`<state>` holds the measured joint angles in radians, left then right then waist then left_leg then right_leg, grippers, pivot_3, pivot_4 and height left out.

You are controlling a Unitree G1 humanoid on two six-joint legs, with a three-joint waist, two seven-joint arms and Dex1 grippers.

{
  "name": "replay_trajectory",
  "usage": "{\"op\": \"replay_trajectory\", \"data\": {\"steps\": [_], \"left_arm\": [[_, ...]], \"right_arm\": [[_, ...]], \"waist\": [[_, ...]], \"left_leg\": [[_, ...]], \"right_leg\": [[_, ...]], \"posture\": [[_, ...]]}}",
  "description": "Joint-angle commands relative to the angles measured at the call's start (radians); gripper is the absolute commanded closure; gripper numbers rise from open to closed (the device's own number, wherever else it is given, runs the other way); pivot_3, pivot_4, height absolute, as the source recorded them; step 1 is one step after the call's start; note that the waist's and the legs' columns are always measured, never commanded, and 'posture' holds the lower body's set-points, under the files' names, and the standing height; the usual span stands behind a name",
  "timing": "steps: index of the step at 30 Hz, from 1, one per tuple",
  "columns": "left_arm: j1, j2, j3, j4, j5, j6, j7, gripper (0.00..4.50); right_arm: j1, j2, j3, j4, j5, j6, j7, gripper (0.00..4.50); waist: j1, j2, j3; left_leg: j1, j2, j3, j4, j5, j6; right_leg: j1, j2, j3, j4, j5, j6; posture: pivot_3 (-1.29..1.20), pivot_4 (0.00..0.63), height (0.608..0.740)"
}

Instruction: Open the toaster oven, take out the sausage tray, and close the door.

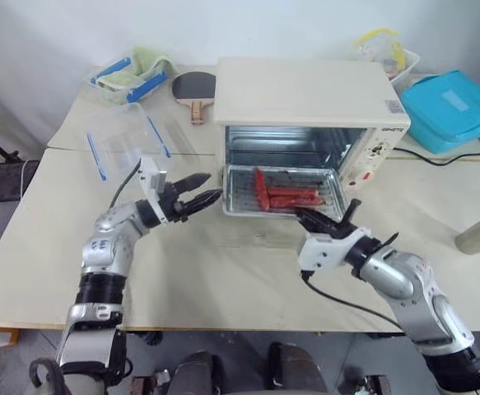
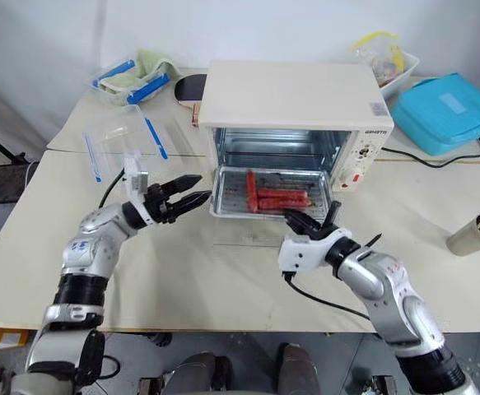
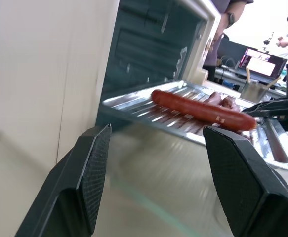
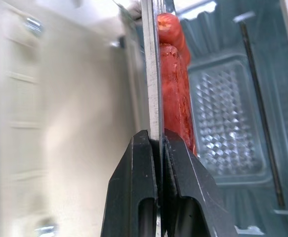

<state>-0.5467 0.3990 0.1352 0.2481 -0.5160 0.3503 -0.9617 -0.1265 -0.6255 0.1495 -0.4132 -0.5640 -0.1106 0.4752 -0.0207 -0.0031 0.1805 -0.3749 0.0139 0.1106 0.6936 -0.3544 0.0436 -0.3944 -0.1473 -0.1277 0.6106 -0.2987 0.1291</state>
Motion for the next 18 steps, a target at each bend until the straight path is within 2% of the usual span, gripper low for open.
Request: {"op": "replay_trajectory", "data": {"steps": [1,7,13,16,18], "left_arm": [[0.012,0.021,0.024,-0.145,-0.123,0.225,0.054,1.34],[0.003,0.051,0.066,-0.233,-0.297,0.584,0.159,1.34],[-0.032,0.031,0.150,-0.199,-0.448,0.865,0.292,1.34],[-0.045,0.027,0.174,-0.170,-0.476,0.952,0.336,1.89],[-0.043,0.022,0.186,-0.174,-0.483,0.961,0.349,2.56]], "right_arm": [[0.018,-0.015,-0.025,-0.076,0.000,-0.029,-0.002,4.48],[0.012,-0.037,-0.036,-0.056,0.000,-0.094,-0.020,4.48],[-0.027,-0.032,-0.016,-0.021,0.001,-0.147,-0.028,4.48],[-0.049,-0.020,-0.010,-0.001,-0.001,-0.162,-0.036,4.50],[-0.051,-0.018,-0.011,0.004,-0.004,-0.166,-0.036,4.50]], "waist": [[0.007,0.000,0.000],[0.018,0.000,0.000],[0.018,0.000,0.000],[0.018,0.000,0.000],[0.018,0.000,0.000]], "left_leg": [[0.000,0.000,0.000,0.001,0.000,0.000],[0.000,0.000,-0.003,0.004,0.000,0.000],[0.000,0.000,-0.003,0.004,0.000,0.000],[0.000,0.000,-0.003,0.004,0.000,0.000],[0.001,0.000,-0.003,0.004,0.000,0.000]], "right_leg": [[0.001,0.000,0.000,0.000,0.000,0.000],[0.002,-0.001,-0.001,0.001,0.000,0.000],[0.003,0.000,-0.001,0.001,0.000,0.000],[0.003,0.000,-0.001,0.001,0.000,0.000],[0.003,0.000,-0.001,0.001,0.000,0.000]], "posture": [[0.00,0.150,0.740],[0.00,0.150,0.740],[0.00,0.150,0.740],[0.00,0.150,0.740],[0.00,0.150,0.740]]}}
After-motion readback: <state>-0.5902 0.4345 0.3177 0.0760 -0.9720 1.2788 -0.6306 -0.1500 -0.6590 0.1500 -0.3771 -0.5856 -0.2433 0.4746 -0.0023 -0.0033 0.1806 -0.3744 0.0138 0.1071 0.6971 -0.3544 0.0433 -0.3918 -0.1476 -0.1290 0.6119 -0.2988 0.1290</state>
